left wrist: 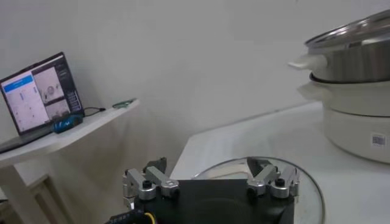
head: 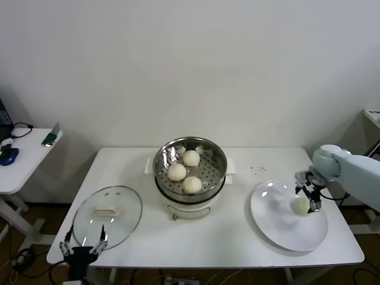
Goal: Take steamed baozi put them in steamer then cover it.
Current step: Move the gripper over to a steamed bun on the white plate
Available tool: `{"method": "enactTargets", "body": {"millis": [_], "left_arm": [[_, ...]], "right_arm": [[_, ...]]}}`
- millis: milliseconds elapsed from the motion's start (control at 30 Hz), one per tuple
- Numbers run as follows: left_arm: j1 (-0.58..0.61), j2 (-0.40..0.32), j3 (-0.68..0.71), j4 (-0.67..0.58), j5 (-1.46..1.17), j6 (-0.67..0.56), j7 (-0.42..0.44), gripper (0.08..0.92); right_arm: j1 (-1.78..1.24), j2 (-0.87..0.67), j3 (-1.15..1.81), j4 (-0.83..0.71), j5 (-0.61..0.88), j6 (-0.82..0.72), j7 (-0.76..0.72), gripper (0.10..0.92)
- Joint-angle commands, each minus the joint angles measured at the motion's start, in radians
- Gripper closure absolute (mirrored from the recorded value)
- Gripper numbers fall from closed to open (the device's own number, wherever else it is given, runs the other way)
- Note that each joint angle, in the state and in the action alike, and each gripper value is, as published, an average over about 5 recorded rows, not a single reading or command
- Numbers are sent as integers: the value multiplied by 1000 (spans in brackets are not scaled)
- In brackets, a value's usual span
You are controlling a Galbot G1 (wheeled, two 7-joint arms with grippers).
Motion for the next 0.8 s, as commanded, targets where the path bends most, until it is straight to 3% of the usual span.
{"method": "enactTargets", "body": {"millis": [33,600,800], "left_arm": [[2,-6,-2,7,6,-1,0,177],[9,-10,0,8,11,-6,-1,177],[12,-10,0,8,12,-9,-1,177]], "right_arm": [[-133,1,127,-92,-59,10,-1,203],[-136,47,169,-138,-58,25,6,208],[-116,38,150,-119,-35,23,-2,297]]}}
